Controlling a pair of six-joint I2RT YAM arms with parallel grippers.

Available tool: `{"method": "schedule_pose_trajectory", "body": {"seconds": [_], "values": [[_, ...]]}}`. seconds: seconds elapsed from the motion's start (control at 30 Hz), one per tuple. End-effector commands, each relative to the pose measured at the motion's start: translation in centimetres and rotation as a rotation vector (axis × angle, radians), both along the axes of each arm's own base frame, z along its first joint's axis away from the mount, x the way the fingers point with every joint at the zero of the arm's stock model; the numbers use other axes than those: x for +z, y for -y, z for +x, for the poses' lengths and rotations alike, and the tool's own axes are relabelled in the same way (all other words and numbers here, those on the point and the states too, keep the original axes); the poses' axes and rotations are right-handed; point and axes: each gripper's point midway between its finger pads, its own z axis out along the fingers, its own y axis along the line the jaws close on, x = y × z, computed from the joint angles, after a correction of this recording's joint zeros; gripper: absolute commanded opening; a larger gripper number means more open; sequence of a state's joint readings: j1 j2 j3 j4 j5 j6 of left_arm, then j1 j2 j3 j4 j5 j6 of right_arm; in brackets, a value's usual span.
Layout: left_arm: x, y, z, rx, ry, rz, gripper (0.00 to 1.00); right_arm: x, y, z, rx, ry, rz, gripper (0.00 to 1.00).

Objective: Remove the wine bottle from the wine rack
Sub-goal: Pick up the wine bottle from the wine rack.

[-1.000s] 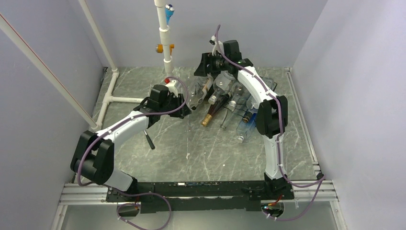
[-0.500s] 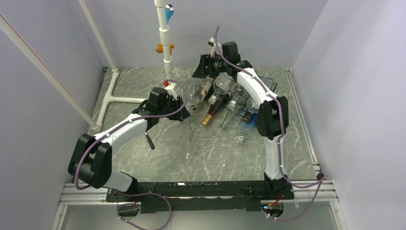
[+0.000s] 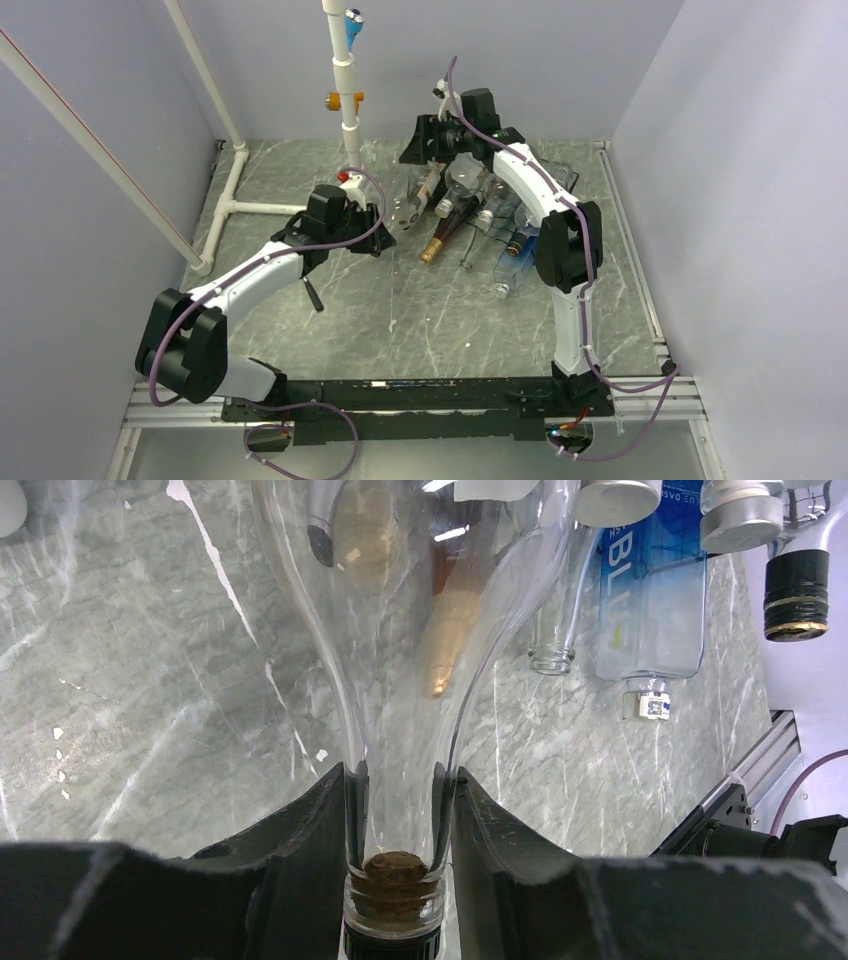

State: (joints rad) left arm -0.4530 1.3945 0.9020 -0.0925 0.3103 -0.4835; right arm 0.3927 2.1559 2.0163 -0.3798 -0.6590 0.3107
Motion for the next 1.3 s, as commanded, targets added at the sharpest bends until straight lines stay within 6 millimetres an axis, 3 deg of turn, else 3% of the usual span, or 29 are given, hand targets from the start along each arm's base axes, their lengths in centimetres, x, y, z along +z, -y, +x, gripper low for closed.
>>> {"method": "schedule_pose_trajectory", "body": {"seconds": [0.0,0.6,1.27], "values": [[8.9,0.3,3.4,0.065,0.304,-0.144,0.0,7.9,-4.9,-7.8,0.239,-0.007,0.174,0.76],[10.5,-0.6,2.0,0.083,0.346,-0.165,0.0,7.8,-6.0,-9.8,0.276,-0.059,0.199,0.76],[9.4,-2.6,-1.4,0.12,0.315,-0.171,0.0,5.1,-9.0,-15.5,0.358,-0.128,0.169,0.76]]}}
